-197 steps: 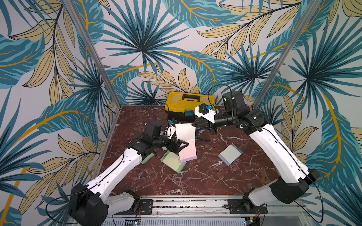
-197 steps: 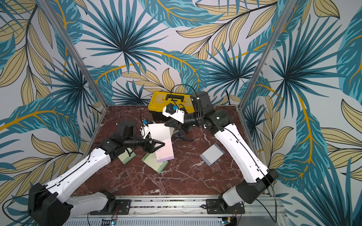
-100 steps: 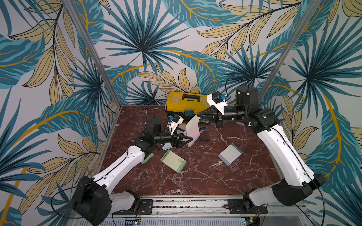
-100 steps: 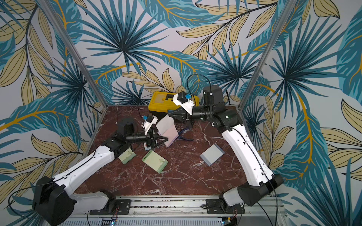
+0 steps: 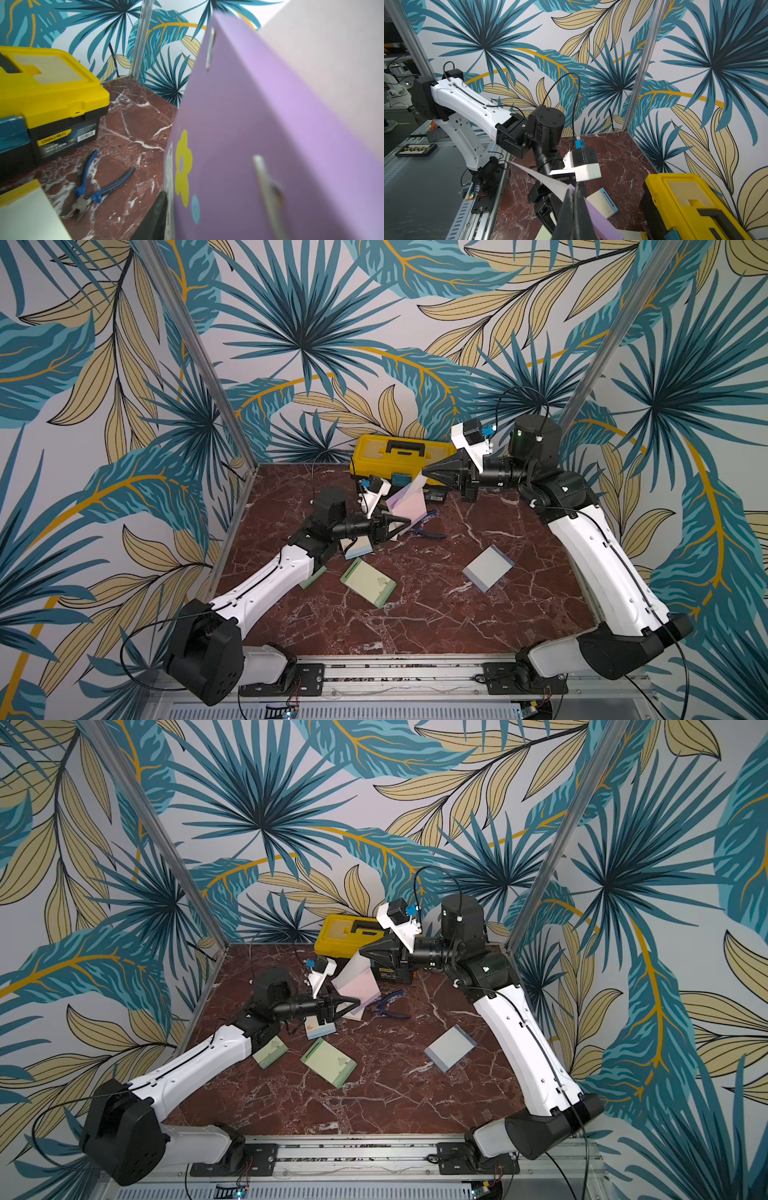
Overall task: Tear off pages from different memo pads
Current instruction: Tear off the paper from the memo pad.
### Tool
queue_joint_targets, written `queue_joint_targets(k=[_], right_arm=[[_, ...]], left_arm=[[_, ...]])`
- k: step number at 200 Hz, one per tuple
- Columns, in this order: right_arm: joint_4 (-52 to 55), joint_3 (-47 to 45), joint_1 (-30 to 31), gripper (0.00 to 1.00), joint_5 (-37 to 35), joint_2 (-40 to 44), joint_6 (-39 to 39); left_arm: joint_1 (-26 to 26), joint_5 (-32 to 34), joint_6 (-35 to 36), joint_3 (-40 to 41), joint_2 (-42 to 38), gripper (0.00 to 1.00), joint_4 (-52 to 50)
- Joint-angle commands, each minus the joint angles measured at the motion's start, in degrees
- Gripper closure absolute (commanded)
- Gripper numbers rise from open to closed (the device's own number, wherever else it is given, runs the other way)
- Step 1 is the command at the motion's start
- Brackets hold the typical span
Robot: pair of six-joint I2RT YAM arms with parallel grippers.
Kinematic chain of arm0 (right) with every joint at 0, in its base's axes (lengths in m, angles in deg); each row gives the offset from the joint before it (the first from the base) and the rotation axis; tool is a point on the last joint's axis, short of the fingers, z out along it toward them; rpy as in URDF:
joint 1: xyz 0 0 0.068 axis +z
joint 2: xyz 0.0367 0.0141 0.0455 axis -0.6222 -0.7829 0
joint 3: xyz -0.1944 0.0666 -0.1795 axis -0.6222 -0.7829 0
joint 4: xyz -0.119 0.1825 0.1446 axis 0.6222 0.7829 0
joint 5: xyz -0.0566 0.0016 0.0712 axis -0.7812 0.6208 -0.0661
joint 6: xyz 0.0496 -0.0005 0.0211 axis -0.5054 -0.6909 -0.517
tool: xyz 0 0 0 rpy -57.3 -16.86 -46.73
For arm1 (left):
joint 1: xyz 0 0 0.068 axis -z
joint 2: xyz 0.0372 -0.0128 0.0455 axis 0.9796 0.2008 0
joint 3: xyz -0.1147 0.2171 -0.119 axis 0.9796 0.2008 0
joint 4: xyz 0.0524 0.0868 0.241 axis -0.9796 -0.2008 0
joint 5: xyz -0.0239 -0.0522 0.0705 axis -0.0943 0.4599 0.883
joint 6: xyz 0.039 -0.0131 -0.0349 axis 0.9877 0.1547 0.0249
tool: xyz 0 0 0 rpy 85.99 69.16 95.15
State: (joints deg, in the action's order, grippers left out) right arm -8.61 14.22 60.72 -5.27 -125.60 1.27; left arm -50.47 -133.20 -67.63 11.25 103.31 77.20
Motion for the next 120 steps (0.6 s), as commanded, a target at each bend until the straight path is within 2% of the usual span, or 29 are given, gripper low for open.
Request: queue_joint_targets(k=[1, 31, 66, 87, 96, 107, 120], right_arm=[[-3.4, -1.2, -0.5, 1.00, -2.0, 1.6, -3.3], [-4.7, -1.9, -1.6, 1.00, -7.3, 0.9, -6.9], [-3.5, -2.4, -3.2, 1.00, -11.8, -0.3, -11.4], [-5.9, -4.3, -3.3, 1.00, -9.3, -0.6, -15.3], [-6.1, -5.5, -3.8, 1.00, -12.3, -0.5, -16.3], [-6.7, -7.9, -6.6, 1.00, -16.4, -0.2, -17.7], [-13.2, -13.9, -13.8, 1.00, -20.9, 0.9, -24.7]], left_arm=[[0.6, -2.2, -2.3, 0.5, -0.2, 0.72, 6.3], [0.6, -2.7, -4.0, 2.0, -0.8, 1.00, 8.1], [0.5, -3.1, -14.7, 5.3, -1.0, 1.00, 16.4], [0.6, -1.0, -16.0, 5.2, -2.2, 1.00, 15.1], [0.6, -1.3, -15.9, 4.5, -2.4, 1.00, 14.1], [0.6, -1.7, -16.4, 4.4, -2.8, 1.00, 13.8], [0.5, -1.5, -16.4, 4.6, -3.5, 1.00, 12.8]])
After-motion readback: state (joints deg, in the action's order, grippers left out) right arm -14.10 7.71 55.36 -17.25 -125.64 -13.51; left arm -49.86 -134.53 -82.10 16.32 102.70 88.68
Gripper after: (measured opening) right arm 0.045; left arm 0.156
